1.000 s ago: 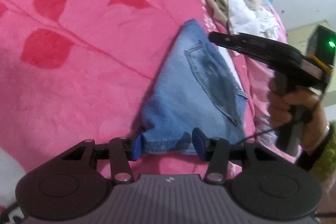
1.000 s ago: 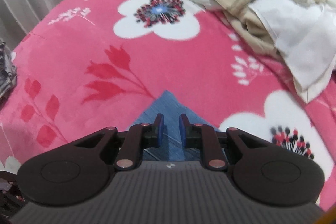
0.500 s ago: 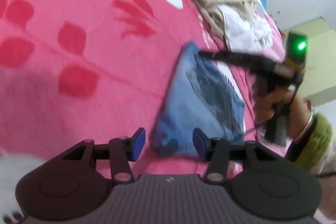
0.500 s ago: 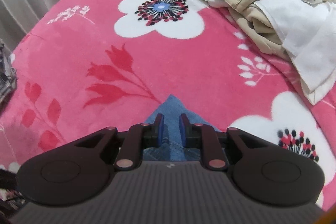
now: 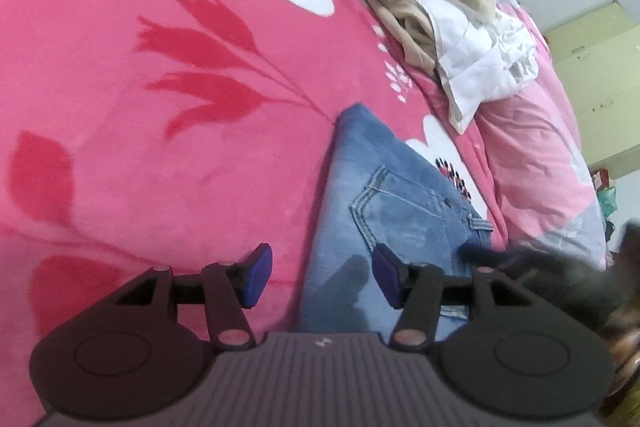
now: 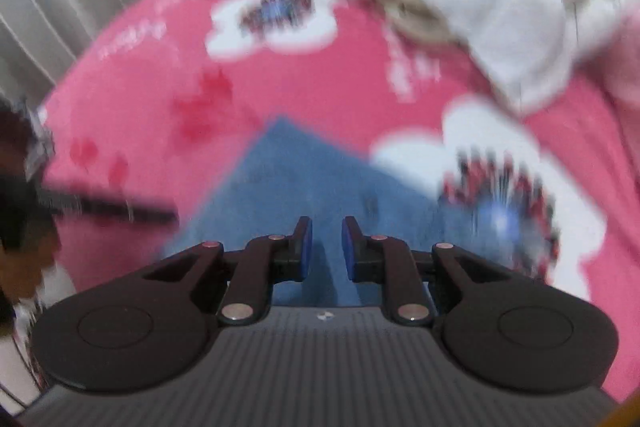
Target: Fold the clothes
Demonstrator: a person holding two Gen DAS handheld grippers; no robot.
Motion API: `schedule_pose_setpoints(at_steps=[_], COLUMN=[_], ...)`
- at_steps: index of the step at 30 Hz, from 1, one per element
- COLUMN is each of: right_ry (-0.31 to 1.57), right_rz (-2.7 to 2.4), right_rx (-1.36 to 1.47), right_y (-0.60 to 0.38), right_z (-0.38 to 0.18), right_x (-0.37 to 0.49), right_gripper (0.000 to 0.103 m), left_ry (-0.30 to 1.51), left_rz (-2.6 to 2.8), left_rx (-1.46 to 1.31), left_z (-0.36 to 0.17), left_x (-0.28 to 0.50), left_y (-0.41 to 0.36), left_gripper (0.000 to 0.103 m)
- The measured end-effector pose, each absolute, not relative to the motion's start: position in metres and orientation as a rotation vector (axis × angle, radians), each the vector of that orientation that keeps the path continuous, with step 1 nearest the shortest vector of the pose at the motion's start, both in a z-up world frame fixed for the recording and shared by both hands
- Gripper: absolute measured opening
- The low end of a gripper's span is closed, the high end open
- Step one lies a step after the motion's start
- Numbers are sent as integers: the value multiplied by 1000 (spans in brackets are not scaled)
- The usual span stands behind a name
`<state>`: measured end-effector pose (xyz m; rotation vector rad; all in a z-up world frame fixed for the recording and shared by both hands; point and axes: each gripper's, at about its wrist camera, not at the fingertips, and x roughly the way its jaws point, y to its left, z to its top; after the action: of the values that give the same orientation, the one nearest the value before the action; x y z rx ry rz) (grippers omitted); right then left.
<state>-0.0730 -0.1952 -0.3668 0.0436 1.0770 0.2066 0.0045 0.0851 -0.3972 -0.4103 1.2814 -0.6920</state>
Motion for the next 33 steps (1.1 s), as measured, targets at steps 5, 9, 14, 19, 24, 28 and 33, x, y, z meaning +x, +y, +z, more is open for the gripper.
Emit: schedule_pose_setpoints(at_steps=[5, 9, 14, 19, 24, 28, 33], right_ry=[1028, 939, 887, 814, 785, 902, 954], right_rz=[171, 41, -61, 83, 218, 324, 353], right_rx=[146, 382, 794, 1052, 1118, 1123, 1076], right_y=[-206, -270, -363, -384, -382, -363, -345], right_z=[-376, -359, -396, -447, -459, -460, -456], right_x=[-83, -109, -117, -74, -73, -97, -95], right_gripper=[18, 37, 55, 63, 69, 69, 73], left_ry=[1288, 1301, 1306, 1273, 1298, 1345, 1343], left_rz=[-693, -692, -733, -749, -780, -805, -797], left_rx=[-401, -399, -432, -483, -529, -522, -475], left_z=[-395, -397, -411, -421, -428, -429, -427], left_x=[5, 16, 31, 42, 44, 27, 30], left_y=[75, 60, 41, 29, 30, 38, 36], left_gripper=[58, 60, 60, 59, 60, 60, 61])
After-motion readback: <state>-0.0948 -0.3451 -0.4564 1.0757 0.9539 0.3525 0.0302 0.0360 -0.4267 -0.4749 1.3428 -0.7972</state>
